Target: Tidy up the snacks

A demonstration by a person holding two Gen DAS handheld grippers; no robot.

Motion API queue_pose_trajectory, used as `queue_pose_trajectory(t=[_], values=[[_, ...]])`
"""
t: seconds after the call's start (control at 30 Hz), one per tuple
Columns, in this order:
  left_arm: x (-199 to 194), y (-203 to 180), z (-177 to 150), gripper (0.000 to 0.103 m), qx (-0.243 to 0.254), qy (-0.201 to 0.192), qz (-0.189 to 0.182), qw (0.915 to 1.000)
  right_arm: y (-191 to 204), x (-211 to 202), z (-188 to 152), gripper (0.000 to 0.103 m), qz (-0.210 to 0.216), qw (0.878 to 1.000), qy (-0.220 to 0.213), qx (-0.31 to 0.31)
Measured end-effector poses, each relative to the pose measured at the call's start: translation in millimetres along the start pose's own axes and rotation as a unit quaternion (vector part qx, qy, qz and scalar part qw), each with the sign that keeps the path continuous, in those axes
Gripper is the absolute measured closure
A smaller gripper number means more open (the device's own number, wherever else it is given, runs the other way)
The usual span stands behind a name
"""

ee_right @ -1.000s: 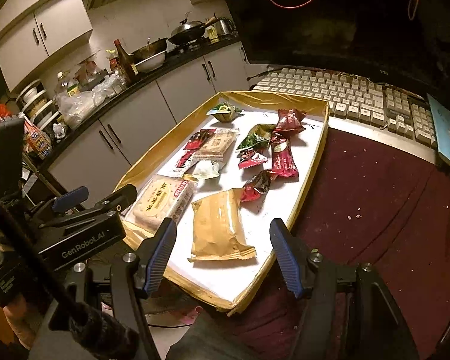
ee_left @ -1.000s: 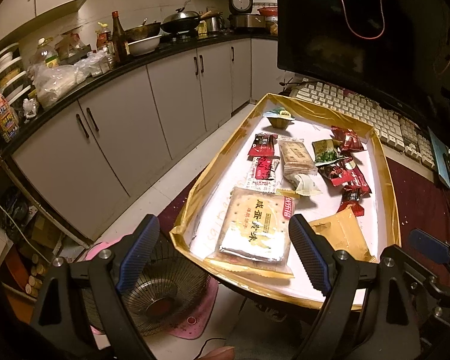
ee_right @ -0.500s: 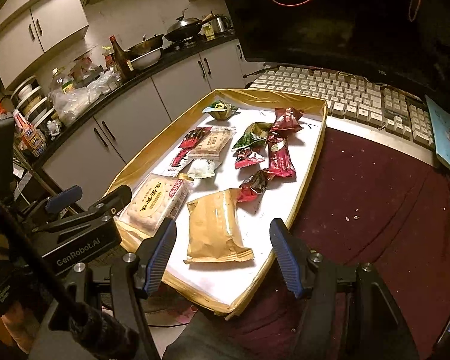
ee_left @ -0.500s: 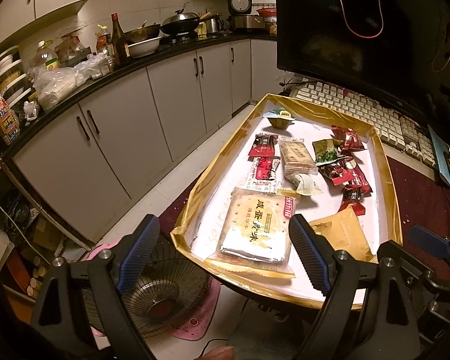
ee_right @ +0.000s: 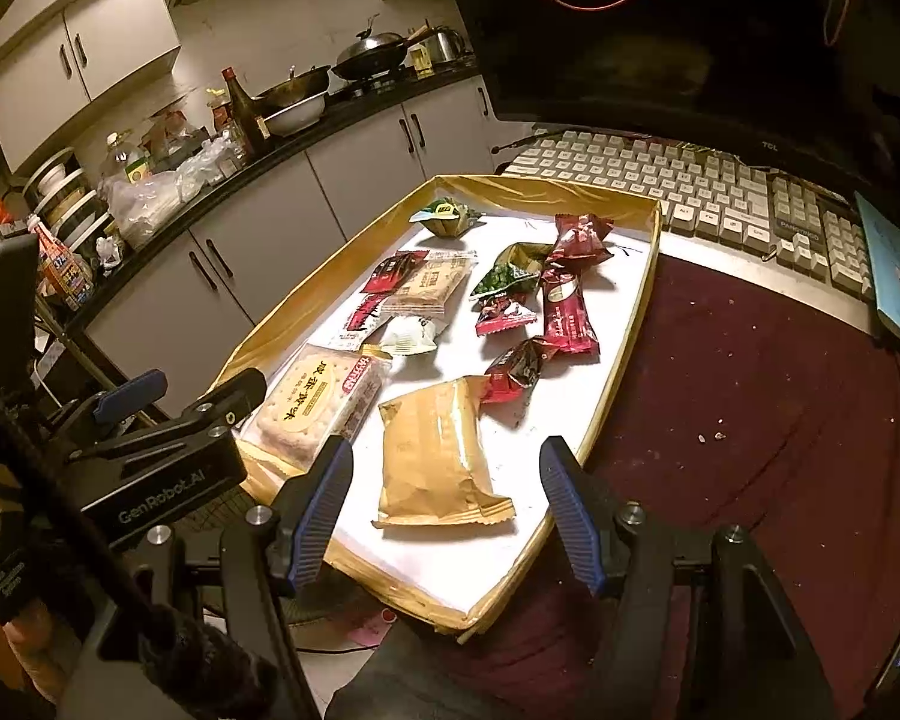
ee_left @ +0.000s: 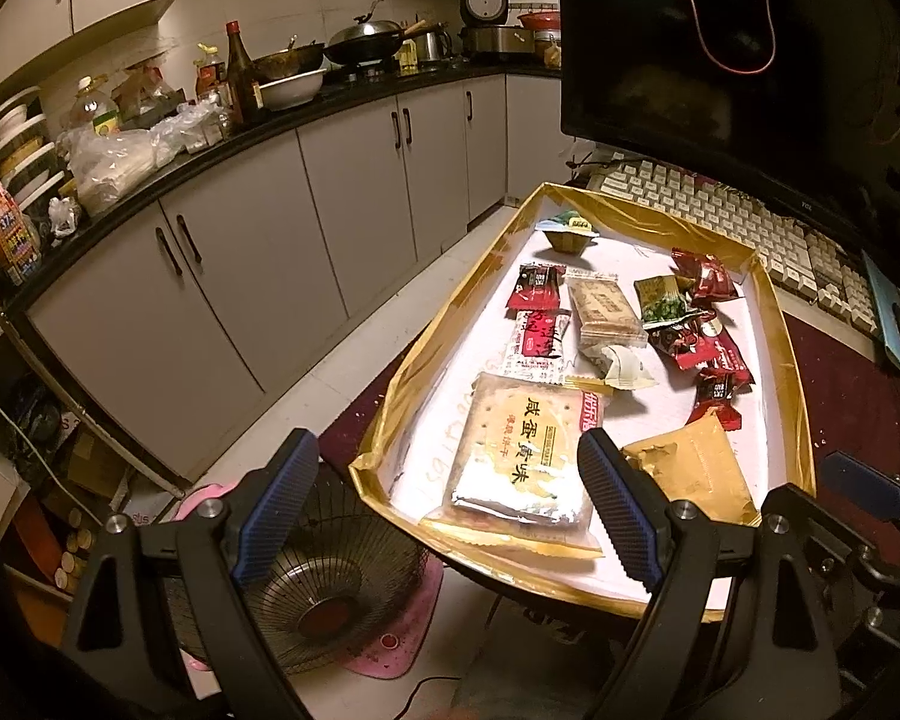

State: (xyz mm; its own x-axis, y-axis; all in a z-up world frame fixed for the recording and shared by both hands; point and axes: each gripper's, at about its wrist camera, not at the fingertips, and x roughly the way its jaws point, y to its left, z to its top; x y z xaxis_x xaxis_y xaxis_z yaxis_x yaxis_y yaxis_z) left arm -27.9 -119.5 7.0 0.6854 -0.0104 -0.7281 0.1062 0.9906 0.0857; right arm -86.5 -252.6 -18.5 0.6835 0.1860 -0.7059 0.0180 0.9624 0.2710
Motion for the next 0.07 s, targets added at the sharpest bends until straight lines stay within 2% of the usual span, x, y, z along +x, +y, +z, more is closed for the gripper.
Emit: queue_pose_trajectory(t=[0.07], values=[[-0.9, -0.3, -0.3, 0.015, 0.002, -0.003, -0.001, 1.0, 0.2, -0.2, -0.7, 0.038, 0.004, 1.0, 0.0, 0.002]])
